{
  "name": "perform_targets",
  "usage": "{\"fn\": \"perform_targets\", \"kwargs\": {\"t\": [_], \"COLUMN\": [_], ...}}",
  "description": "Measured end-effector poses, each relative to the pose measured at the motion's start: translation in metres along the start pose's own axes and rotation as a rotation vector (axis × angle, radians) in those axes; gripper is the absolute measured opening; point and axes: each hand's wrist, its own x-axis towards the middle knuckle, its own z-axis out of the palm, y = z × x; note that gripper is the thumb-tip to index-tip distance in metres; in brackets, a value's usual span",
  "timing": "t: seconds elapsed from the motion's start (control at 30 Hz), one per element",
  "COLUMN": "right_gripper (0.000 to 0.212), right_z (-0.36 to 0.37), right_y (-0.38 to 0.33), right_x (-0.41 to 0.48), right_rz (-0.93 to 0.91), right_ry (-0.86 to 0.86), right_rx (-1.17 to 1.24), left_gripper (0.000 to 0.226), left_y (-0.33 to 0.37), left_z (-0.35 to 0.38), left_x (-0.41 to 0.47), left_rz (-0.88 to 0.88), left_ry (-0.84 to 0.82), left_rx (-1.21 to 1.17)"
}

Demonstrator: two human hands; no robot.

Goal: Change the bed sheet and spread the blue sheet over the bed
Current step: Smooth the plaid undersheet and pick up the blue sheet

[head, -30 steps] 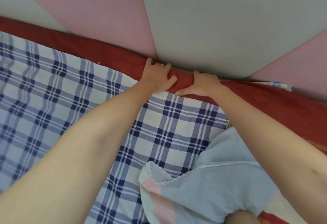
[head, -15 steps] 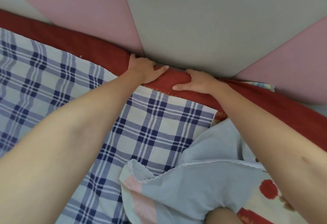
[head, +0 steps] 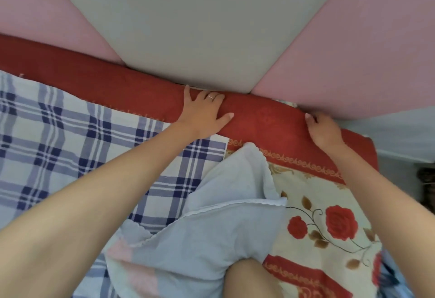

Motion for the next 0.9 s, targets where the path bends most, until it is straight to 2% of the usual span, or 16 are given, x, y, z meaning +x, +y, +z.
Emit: {"fn": "perform_targets", "kwargs": {"t": [0.13, 0.2, 0.23, 0.3, 0.4, 0.47, 0.53, 0.63, 0.7, 0.77, 0.83, 0.9], "right_gripper": [0.029, 0.015, 0.015, 0.031, 0.028, 0.033, 0.033, 0.007, 0.030, 0.047, 0.051, 0.072], "right_z": [-0.020, -0.026, -0.025, -0.024, -0.019, -0.019, -0.023, -0.019, -0.017, -0.018, -0.026, -0.036], "right_y": [0.008, 0.006, 0.004, 0.006, 0.008, 0.008, 0.006, 0.001, -0.003, 0.001, 0.001, -0.001], "right_x": [0.022, 0.026, 0.024, 0.018, 0.011, 0.016, 0.019, 0.018, 0.015, 0.019, 0.025, 0.030], "right_rz": [-0.116, -0.151, -0.212, -0.367, -0.455, -0.377, -0.295, -0.159, 0.092, 0.278, 0.306, 0.234], "right_ry": [-0.288, -0.338, -0.307, -0.189, -0.031, -0.052, -0.153, -0.159, -0.140, -0.247, -0.376, -0.437], "right_rx": [0.116, 0.121, 0.109, -0.019, -0.186, -0.072, 0.033, 0.204, 0.507, 0.713, 0.706, 0.638], "left_gripper": [0.065, 0.067, 0.068, 0.070, 0.080, 0.084, 0.079, 0.071, 0.072, 0.073, 0.073, 0.073], "left_y": [0.037, 0.047, 0.045, 0.045, 0.044, 0.044, 0.044, 0.045, 0.046, 0.046, 0.046, 0.046], "left_z": [0.001, 0.003, 0.004, 0.009, 0.014, 0.015, 0.016, 0.014, 0.014, 0.015, 0.015, 0.015], "left_x": [0.017, 0.022, 0.021, 0.021, 0.019, 0.018, 0.019, 0.020, 0.020, 0.020, 0.020, 0.020], "left_rz": [0.051, 0.061, 0.062, 0.066, 0.072, 0.070, 0.063, 0.066, 0.068, 0.071, 0.076, 0.076], "left_ry": [-0.057, -0.073, -0.068, -0.051, -0.039, -0.026, -0.026, -0.030, -0.027, -0.034, -0.041, -0.035], "left_rx": [-0.020, -0.001, 0.016, 0.042, 0.080, 0.092, 0.097, 0.091, 0.094, 0.101, 0.096, 0.086]}}
